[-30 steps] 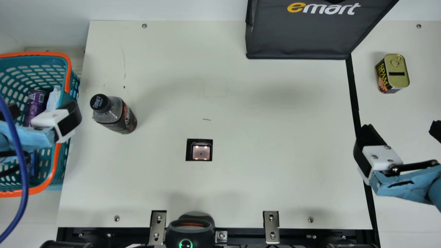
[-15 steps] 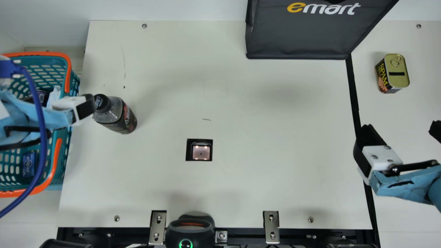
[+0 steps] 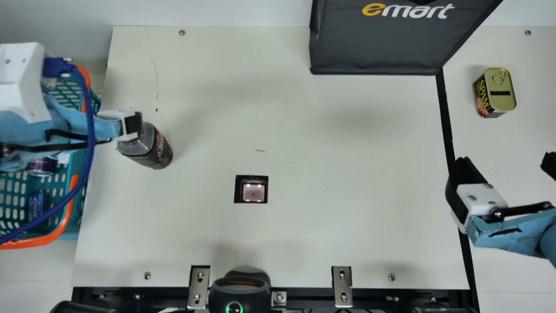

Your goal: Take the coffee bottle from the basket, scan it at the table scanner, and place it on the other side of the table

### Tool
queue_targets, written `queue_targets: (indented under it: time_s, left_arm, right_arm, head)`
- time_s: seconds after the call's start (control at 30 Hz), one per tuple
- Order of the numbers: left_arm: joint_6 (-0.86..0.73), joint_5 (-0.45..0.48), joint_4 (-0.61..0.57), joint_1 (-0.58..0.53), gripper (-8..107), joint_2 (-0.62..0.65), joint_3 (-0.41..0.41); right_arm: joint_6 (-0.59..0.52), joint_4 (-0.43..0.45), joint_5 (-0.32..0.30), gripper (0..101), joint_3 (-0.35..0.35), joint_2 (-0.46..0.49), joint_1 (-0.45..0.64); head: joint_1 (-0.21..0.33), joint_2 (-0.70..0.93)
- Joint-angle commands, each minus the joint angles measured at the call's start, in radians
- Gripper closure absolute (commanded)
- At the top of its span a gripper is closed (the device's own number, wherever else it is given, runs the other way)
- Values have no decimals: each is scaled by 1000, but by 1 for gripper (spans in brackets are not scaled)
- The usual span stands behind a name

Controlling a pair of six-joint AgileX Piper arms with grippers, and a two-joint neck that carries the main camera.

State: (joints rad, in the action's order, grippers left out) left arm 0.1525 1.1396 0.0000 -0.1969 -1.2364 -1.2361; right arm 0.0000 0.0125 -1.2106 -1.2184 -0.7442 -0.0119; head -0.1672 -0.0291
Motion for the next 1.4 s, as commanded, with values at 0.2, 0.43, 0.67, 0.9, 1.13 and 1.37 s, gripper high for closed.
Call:
queue_targets:
  time_s: [0.2,0.43,0.67,0.9,1.13,1.37]
  left_arm:
    - [12,-70,8,-31,9,-40,53]
    - [45,-141,46,-56,9,-59,113]
    - [87,-203,86,-76,9,-73,165]
    - [117,-234,112,-87,9,-77,193]
    - [134,-242,123,-90,16,-79,206]
    - [142,-237,127,-90,62,-75,206]
  right_arm:
    - [0,0,0,6,0,0,0]
    - [0,0,1,6,0,0,0]
    - [0,0,1,6,0,0,0]
    - [0,0,1,6,0,0,0]
    - [0,0,1,6,0,0,0]
    - [0,0,1,6,0,0,0]
  head:
    - [29,2]
    - [29,2]
    - [29,2]
    - [29,2]
    - [29,2]
    - [29,2]
